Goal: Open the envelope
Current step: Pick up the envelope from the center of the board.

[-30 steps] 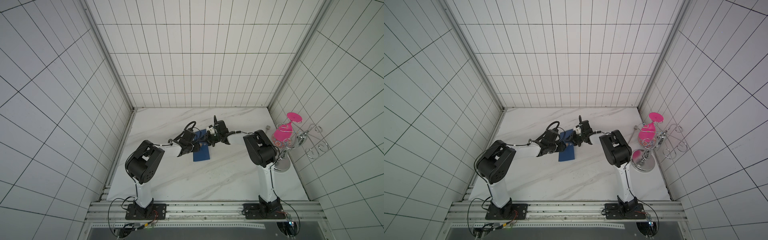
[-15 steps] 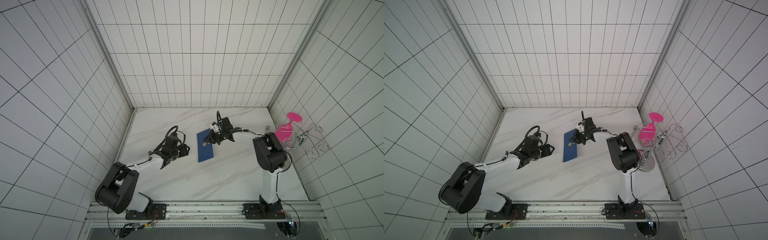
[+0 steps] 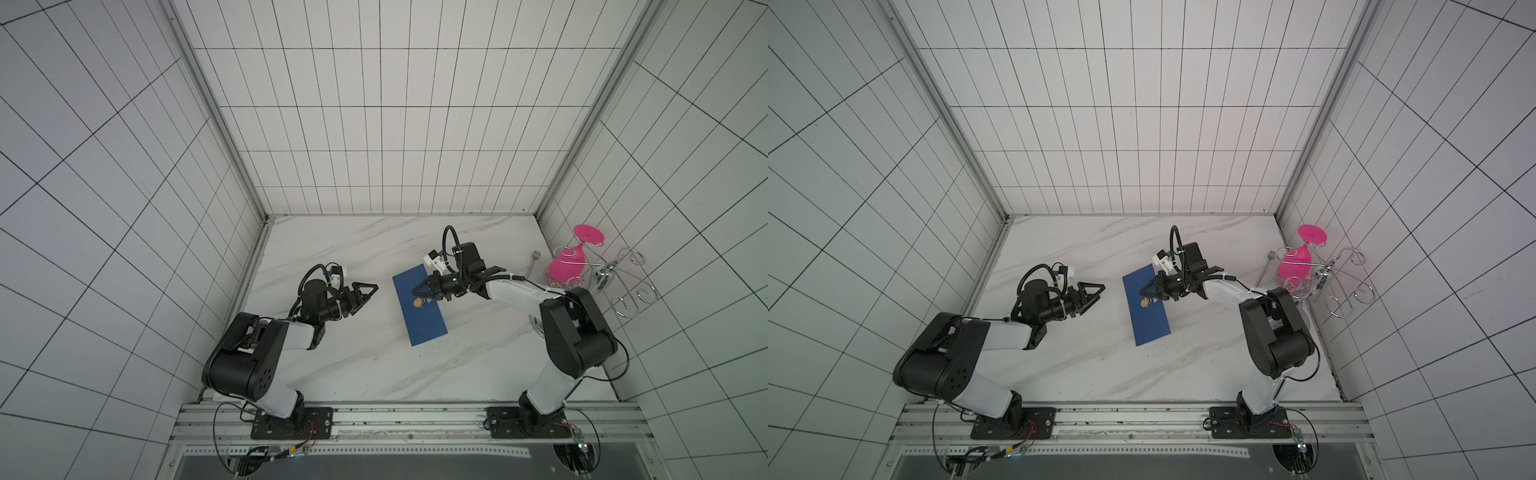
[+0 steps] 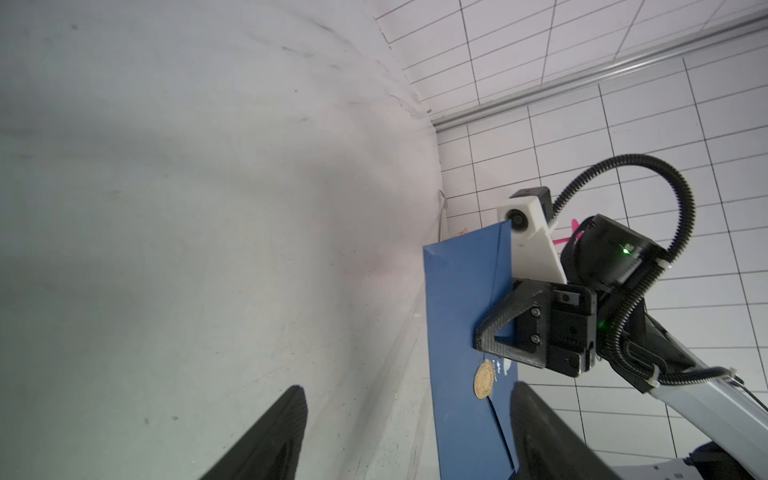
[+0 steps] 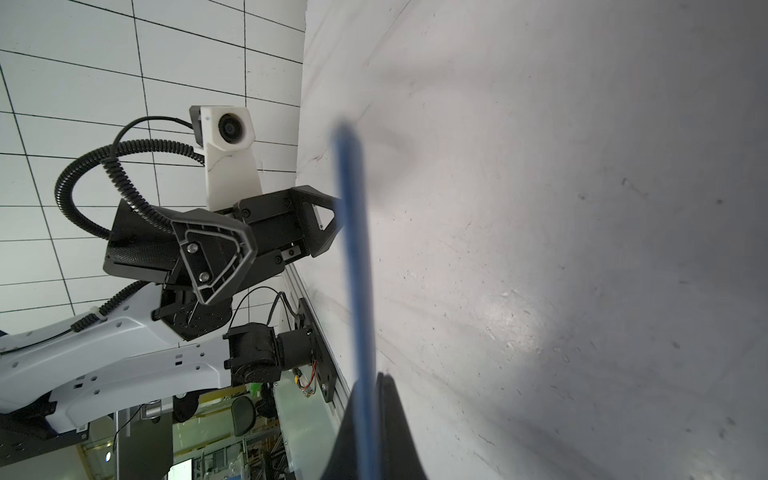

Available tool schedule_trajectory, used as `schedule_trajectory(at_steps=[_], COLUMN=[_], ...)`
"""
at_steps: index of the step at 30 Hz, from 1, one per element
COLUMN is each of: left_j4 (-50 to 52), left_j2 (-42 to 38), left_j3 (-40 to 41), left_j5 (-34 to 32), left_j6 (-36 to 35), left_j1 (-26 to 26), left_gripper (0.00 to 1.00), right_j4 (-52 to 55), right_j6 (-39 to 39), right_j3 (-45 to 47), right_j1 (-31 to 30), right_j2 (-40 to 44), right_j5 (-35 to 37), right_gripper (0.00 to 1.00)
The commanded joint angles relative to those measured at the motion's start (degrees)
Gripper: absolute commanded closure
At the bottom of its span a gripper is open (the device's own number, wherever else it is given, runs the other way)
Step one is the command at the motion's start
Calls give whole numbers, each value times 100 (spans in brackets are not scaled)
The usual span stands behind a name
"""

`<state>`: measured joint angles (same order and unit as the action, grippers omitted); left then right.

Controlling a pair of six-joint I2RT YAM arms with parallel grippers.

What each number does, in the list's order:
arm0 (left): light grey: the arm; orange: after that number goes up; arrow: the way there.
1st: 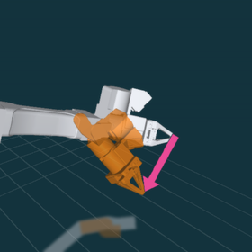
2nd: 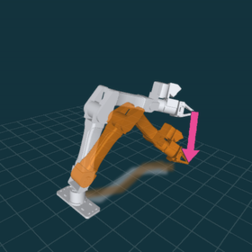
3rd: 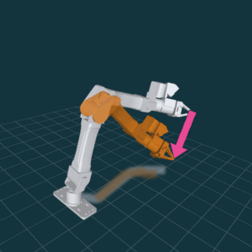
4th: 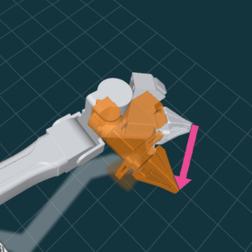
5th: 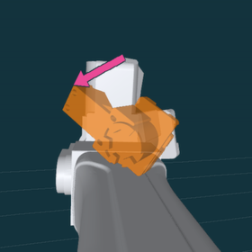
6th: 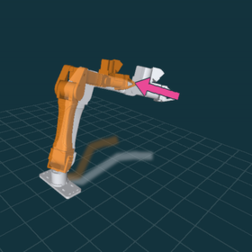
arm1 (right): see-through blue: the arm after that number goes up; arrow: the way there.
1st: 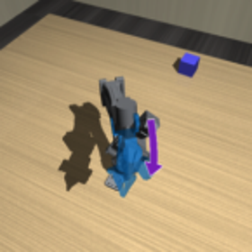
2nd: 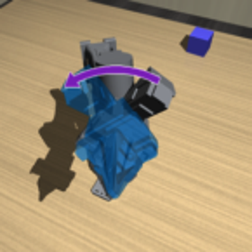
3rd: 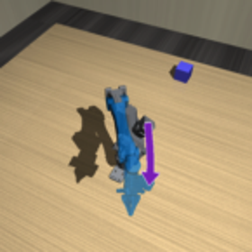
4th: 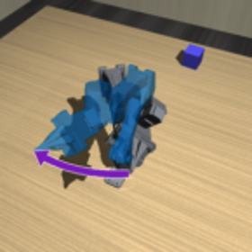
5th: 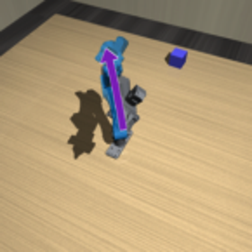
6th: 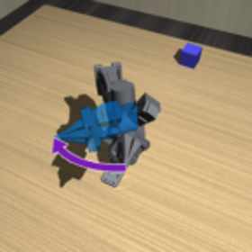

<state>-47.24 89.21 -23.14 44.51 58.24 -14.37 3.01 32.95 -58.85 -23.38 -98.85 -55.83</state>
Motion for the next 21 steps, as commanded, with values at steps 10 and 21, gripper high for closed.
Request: schedule_trajectory(at_steps=[10, 21], left_j4=[-558, -1082], left_j2=[413, 715], left_j3=[-307, -337], left_j5=[517, 682], left_j6=[-124, 140], left_j1=[-514, -551], left_gripper=[32, 49], right_j4=[-1513, -1873], right_j6=[846, 1156], right_j3=[189, 144], right_j1=[-110, -266], right_j2=[-8, -207], right_j5=[-724, -548], right_gripper=[100, 100])
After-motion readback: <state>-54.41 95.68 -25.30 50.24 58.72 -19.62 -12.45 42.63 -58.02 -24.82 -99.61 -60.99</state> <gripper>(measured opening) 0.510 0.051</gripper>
